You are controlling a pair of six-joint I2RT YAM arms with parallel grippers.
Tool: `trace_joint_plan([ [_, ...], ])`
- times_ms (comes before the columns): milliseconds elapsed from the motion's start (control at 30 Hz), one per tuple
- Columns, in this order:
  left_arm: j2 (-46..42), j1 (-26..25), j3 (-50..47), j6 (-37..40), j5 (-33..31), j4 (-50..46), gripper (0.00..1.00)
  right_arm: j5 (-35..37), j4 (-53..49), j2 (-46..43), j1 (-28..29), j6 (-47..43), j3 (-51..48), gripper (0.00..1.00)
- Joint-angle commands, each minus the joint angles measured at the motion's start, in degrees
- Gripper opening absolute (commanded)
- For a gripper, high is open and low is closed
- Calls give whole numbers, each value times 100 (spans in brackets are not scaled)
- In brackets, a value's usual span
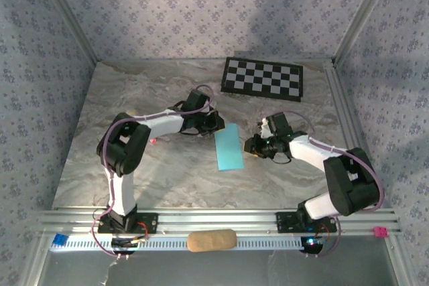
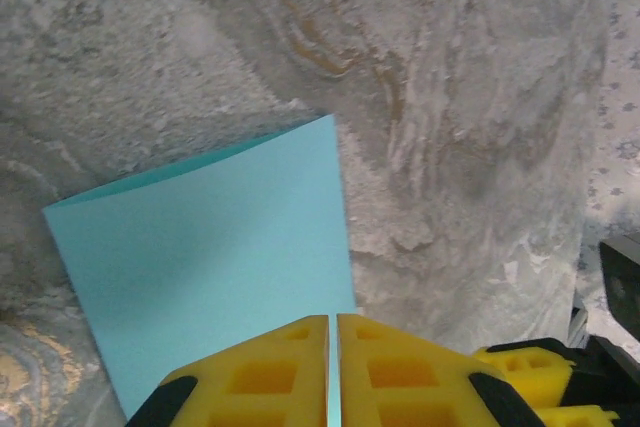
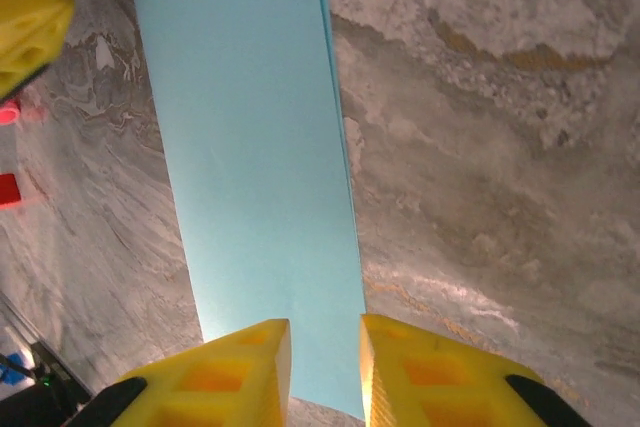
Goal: Fold a paper plane with a square sheet of paper (pick it up from the middle)
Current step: Fold the triangle a second time at the center of the table.
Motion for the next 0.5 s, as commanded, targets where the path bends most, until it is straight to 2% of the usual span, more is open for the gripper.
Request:
trace_joint_plan([
  [0, 146, 13, 183, 6, -54, -100, 12, -182, 102, -67, 14, 373, -110, 28],
  [467, 508, 37, -310, 113, -72, 239, 12, -470, 115, 192, 14, 414, -155, 36],
])
